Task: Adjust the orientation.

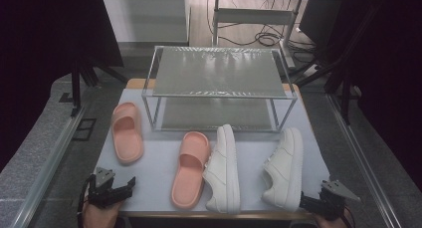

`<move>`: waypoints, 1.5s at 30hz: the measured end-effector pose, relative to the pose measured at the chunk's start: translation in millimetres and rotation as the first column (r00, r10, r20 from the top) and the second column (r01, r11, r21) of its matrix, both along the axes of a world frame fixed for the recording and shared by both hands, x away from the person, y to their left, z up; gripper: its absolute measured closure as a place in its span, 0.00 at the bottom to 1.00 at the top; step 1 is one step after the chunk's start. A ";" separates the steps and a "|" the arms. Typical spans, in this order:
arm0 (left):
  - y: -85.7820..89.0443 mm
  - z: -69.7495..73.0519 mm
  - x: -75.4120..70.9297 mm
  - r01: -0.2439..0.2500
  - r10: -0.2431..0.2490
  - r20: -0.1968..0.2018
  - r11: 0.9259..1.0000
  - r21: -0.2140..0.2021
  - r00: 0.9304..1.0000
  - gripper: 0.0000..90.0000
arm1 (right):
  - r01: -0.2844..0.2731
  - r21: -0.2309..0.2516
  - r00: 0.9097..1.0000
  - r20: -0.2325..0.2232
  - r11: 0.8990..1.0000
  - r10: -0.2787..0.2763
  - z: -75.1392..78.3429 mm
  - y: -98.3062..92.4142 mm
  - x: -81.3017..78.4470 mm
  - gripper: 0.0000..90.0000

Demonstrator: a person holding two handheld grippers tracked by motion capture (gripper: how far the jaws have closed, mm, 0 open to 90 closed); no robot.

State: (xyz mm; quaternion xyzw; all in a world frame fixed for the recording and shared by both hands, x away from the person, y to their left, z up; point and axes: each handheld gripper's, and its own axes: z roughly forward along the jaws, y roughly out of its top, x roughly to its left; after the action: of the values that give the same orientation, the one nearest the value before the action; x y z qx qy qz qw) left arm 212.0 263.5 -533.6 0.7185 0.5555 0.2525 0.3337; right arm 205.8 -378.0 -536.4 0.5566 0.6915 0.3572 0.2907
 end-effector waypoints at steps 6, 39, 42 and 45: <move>0.5 -0.6 -0.3 0.003 -0.003 0.005 1.000 -0.002 1.000 0.14 | 0.007 0.002 1.000 0.001 1.000 -0.007 -0.2 0.6 -0.2 0.00; 0.3 6.1 0.0 0.021 -0.021 -0.012 1.000 -0.022 1.000 0.20 | 0.013 0.009 1.000 0.020 1.000 -0.013 -2.2 1.1 -1.2 0.00; -1.2 10.5 -0.1 0.032 -0.032 -0.001 0.999 -0.028 0.999 0.21 | 0.013 0.009 1.000 0.022 1.000 -0.013 -2.4 1.1 -1.3 0.00; -3.8 15.8 1.3 0.048 -0.048 0.011 0.998 -0.035 0.999 0.22 | 0.014 0.010 1.000 0.024 1.000 -0.014 -2.5 1.1 -1.4 0.00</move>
State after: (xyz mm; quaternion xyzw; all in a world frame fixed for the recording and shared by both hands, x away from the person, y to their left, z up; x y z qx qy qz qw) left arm 213.3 259.7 -517.8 0.7243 0.5409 0.2379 0.3552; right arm 204.4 -376.9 -538.9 0.5586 0.6822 0.3651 0.2987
